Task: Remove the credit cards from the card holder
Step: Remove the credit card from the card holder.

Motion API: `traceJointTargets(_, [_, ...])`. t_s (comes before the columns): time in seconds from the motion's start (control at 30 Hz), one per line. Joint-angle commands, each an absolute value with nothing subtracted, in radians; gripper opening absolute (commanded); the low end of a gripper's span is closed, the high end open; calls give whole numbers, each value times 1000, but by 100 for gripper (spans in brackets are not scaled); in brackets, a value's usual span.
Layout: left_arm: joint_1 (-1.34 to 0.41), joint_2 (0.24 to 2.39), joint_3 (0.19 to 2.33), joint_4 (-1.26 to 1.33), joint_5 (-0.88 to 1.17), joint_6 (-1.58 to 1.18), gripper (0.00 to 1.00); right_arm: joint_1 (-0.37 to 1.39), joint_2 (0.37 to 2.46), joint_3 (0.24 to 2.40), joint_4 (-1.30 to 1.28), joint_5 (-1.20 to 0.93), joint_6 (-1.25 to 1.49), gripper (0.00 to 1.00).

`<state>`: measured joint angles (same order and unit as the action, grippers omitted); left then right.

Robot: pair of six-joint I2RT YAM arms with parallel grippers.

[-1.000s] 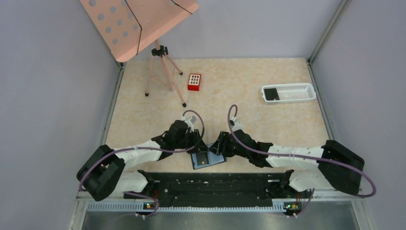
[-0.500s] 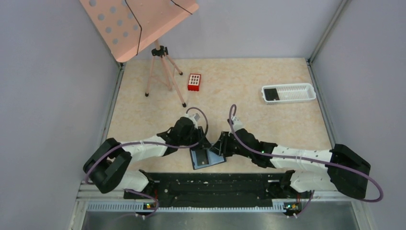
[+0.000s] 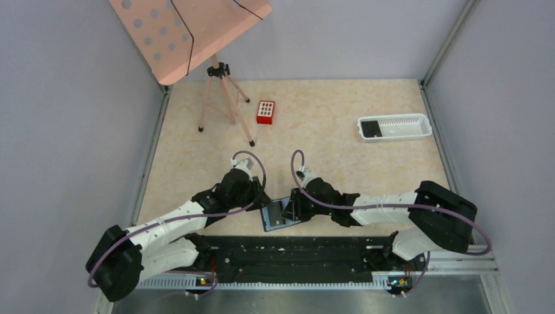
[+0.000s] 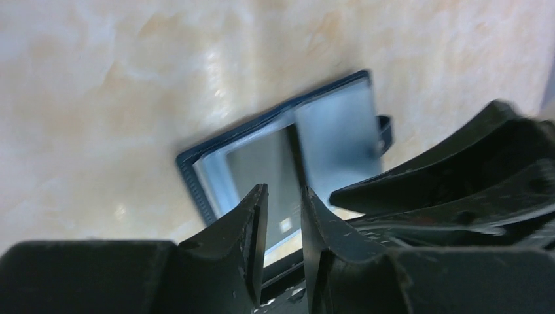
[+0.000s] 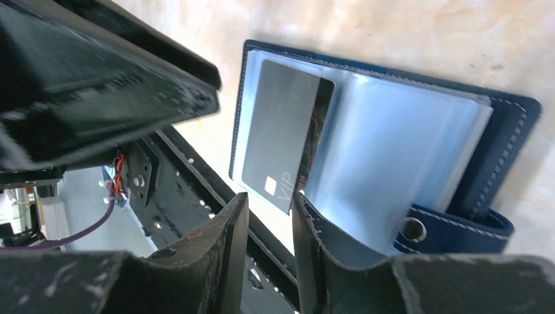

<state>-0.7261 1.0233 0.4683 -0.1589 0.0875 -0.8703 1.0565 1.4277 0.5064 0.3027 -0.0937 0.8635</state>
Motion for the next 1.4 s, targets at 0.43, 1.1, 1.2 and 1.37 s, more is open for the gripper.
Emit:
traceJointTargets(0.43, [-726, 1063, 321, -45, 132, -896, 16, 980, 1533, 544, 442, -181, 843, 29])
traceJointTargets(1.1, [-726, 1064, 279, -29, 134, -907, 13, 958, 1601, 511, 501, -205, 877, 31])
traceJointTargets(1.2, [-726, 1056, 279, -34, 135, -908, 13, 958, 1584, 521, 441, -164, 863, 32])
traceJointTargets(1.37, [-726, 1049, 279, -38, 137, -907, 13, 958, 1569, 532, 413, -157, 852, 32])
